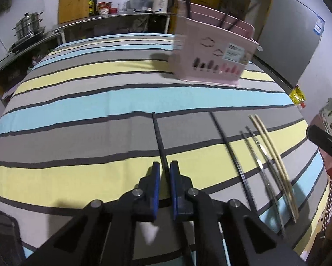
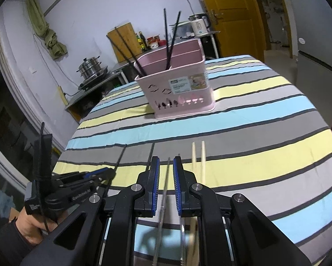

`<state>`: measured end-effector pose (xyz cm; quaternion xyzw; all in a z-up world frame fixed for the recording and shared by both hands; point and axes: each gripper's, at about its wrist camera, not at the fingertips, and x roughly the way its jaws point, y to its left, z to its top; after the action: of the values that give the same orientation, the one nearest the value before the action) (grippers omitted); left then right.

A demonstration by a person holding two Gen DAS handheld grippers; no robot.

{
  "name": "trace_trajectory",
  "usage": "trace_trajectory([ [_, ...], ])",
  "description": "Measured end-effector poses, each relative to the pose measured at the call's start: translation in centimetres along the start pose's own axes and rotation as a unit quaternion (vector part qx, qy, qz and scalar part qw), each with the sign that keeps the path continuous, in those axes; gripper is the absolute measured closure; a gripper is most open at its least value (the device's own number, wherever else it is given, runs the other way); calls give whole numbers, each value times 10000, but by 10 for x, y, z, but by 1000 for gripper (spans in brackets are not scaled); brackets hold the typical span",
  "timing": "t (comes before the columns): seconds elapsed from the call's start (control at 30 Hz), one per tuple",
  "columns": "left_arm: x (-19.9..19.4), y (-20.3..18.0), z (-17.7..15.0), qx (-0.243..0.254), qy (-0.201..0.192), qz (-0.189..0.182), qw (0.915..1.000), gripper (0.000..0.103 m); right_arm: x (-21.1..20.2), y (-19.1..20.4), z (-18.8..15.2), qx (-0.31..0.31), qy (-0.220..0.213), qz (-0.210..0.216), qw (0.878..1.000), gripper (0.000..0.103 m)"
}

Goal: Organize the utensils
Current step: 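Close the left gripper on a black chopstick while the right gripper grasps a metal chopstick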

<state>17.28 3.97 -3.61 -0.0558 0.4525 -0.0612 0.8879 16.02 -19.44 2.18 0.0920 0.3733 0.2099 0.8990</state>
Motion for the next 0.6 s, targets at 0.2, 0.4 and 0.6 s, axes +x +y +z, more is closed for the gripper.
trace_trajectory([
  [0.2, -6, 23, 3, -200, 20, -112, 9997, 93, 31, 15, 3, -175, 318, 52, 9993, 91],
  [0.4, 7, 29, 18, -267, 141, -181, 9994, 86, 75, 35, 9, -383, 725, -7, 9966, 91],
  [0.6, 19, 27, 26, -61, 198, -142, 9997, 85, 112, 40, 12, -434, 1096, -135, 9929, 91],
])
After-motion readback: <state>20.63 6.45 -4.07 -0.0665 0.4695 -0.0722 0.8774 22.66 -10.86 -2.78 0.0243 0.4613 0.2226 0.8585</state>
